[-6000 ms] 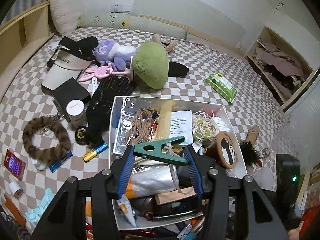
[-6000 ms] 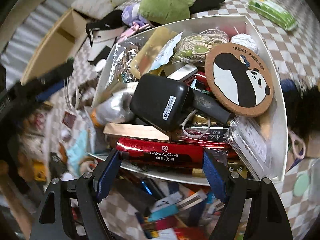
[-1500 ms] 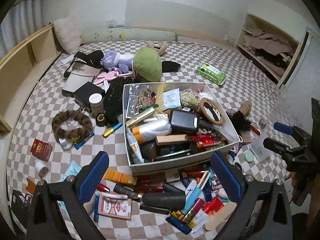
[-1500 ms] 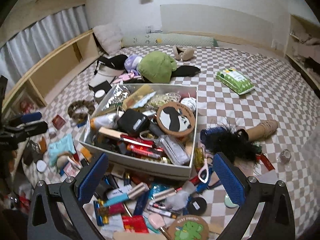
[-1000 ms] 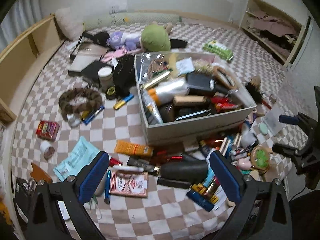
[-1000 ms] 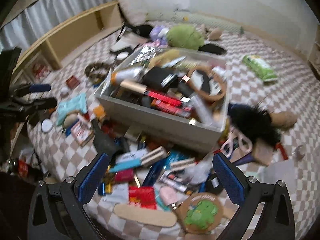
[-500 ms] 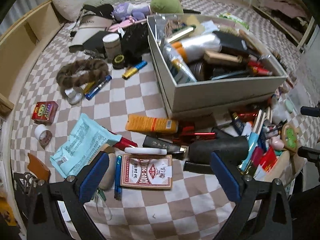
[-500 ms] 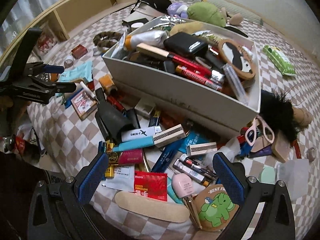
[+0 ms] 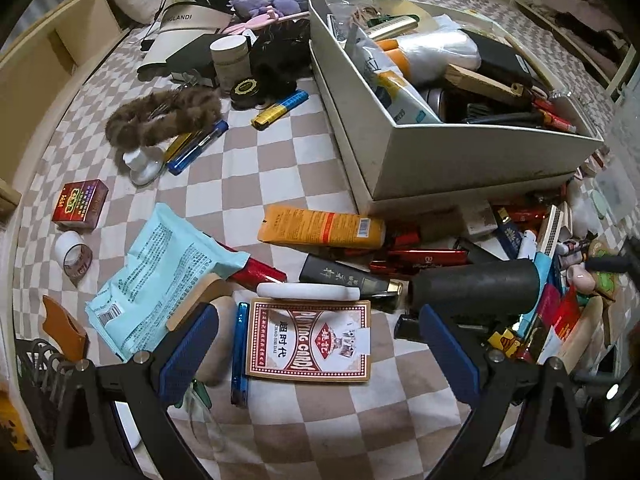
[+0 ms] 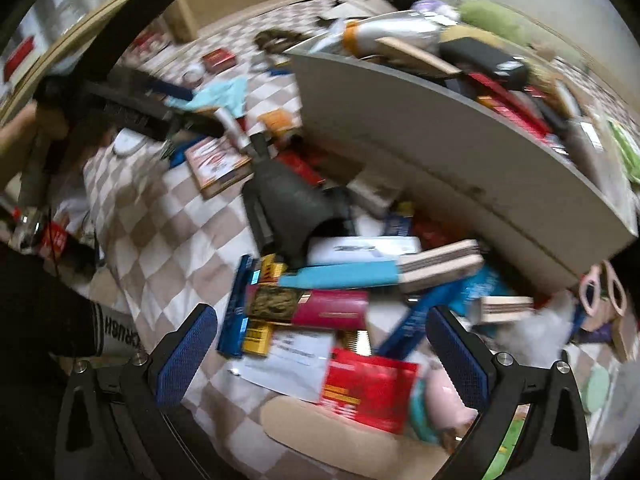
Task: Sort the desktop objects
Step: 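Move the right tool toward the pink-and-gold tube while the left tool approaches the blue tube, then grasp the pink-and-gold tube with the right tool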
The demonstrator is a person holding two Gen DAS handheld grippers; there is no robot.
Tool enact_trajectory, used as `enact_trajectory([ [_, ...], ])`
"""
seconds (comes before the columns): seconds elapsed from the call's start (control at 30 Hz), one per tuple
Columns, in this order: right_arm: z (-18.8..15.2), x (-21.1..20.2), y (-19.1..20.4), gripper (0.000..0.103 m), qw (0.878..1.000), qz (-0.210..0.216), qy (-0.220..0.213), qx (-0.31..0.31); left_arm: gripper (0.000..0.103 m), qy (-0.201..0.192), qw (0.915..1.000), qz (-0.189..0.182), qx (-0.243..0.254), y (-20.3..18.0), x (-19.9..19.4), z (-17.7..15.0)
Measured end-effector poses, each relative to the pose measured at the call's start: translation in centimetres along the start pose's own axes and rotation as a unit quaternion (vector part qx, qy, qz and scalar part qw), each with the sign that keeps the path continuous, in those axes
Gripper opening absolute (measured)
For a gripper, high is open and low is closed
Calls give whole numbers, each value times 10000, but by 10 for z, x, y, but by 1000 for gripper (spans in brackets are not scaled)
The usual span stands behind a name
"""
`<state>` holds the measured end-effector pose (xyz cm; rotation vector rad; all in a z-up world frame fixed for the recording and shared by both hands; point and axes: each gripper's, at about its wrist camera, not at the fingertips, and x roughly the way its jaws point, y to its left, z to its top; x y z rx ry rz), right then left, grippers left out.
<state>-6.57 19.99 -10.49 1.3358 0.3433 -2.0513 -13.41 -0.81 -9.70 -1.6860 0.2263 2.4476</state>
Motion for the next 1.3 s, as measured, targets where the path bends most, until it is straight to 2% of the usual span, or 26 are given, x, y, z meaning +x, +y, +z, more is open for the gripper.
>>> enact_trajectory([
  [0.13, 0, 13, 13, 103, 9998, 83, 96, -123, 101, -85, 10000, -41, -11, 2, 1, 1],
  [0.23, 1, 21, 15, 103, 9998, -53, 155, -103, 101, -138, 9999, -86, -54, 4, 3, 2],
  [0.5, 2, 32, -1, 103, 9989, -73, 373, 266, 101, -223, 9993, -223, 198, -1, 6, 0],
  [0.53, 1, 33, -2, 101, 9987, -98, 406, 277, 101, -228, 9991, -224, 269, -3, 6, -1],
  [0.6, 0, 36, -3, 84, 9984, -106, 494, 268, 101, -258, 9984, -249, 445, -9, 5, -3],
  [0.63, -1, 38, -4, 80, 9980, -111, 568, 264, 101, -276, 9978, -264, 534, -11, 4, -4],
  [0.77, -3, 35, -3, 80, 9979, -97, 584, 250, 101, -365, 9950, -430, 821, -22, -2, -11],
  [0.83, -4, 32, -3, 80, 9980, -77, 578, 254, 101, -375, 9930, -656, 913, -27, -6, -15],
  [0.97, -5, 26, -4, 80, 9980, -42, 573, 273, 101, -333, 9848, -1056, 1335, -45, -13, -30],
  [1.07, -7, 22, -5, 80, 9980, -16, 569, 288, 101, -206, 9739, -1326, 1832, -66, -13, -48],
  [1.3, -7, 20, -10, 80, 9975, 14, 571, 425, 101, 210, 9527, -1532, 2618, -114, -1, -75],
])
